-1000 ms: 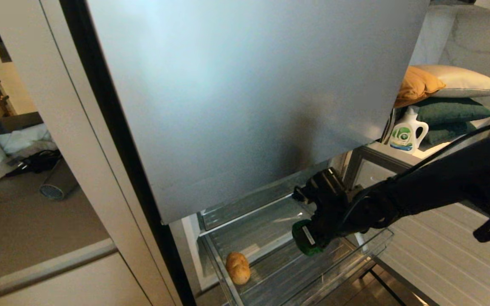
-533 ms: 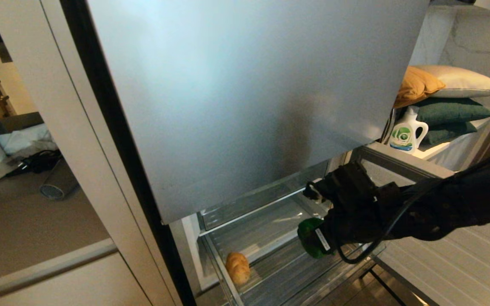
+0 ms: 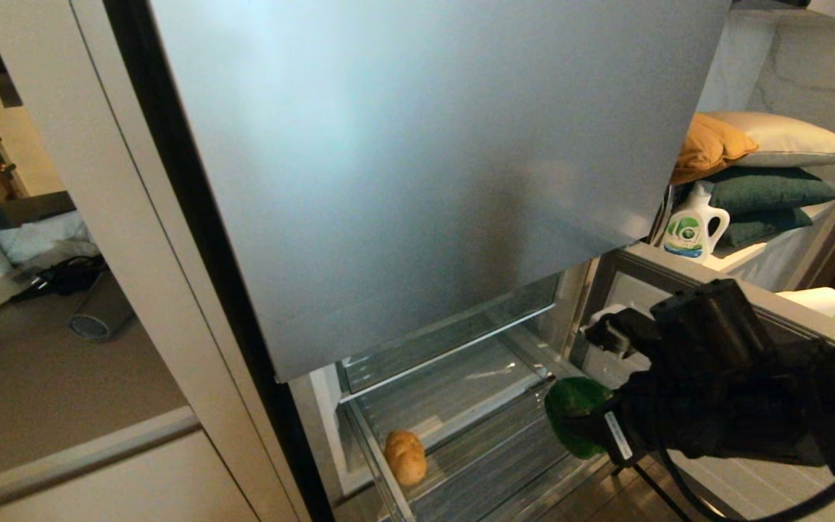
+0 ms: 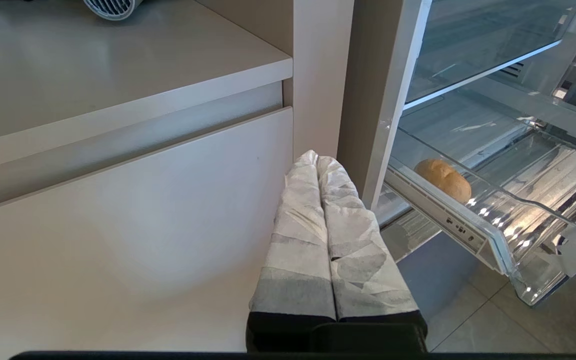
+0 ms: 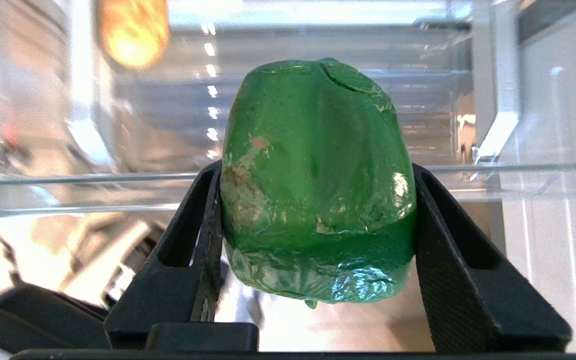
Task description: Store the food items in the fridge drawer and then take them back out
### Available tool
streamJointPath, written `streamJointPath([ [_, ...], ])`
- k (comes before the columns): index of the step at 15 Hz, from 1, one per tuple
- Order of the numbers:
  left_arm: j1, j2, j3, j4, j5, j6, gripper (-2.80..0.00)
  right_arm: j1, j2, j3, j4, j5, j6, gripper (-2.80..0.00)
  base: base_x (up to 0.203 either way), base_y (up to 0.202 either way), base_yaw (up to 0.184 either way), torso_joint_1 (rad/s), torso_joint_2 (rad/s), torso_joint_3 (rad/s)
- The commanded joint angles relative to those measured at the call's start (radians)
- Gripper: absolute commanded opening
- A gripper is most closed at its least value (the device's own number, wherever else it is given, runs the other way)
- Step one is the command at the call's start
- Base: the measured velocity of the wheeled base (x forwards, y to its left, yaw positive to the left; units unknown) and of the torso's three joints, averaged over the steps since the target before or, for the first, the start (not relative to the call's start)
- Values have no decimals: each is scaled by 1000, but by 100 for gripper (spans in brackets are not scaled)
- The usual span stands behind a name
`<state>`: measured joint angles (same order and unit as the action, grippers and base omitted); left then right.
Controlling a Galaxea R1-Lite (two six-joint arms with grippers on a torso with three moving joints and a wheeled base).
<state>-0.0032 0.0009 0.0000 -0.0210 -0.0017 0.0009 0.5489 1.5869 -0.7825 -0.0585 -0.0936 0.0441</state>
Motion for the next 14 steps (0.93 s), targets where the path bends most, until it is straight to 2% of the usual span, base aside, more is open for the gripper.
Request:
streamJointPath([
  [1,0,1,11,0,0,1,-280,-1,-103,37,-6,-6,57,-280,0,0,0,0,0,0],
  [3,0,1,11,0,0,-1,-280,-3,-139,72,-11,-37,117,-280,0,0,0,0,0,0],
  [9,0,1,11,0,0,-1,-280,-1,-230,190,-127,-48,117,-280,0,0,0,0,0,0],
  [14,0,1,11,0,0,-1,-280,-1,-305,252,-132,-77,115,-280,0,0,0,0,0,0],
])
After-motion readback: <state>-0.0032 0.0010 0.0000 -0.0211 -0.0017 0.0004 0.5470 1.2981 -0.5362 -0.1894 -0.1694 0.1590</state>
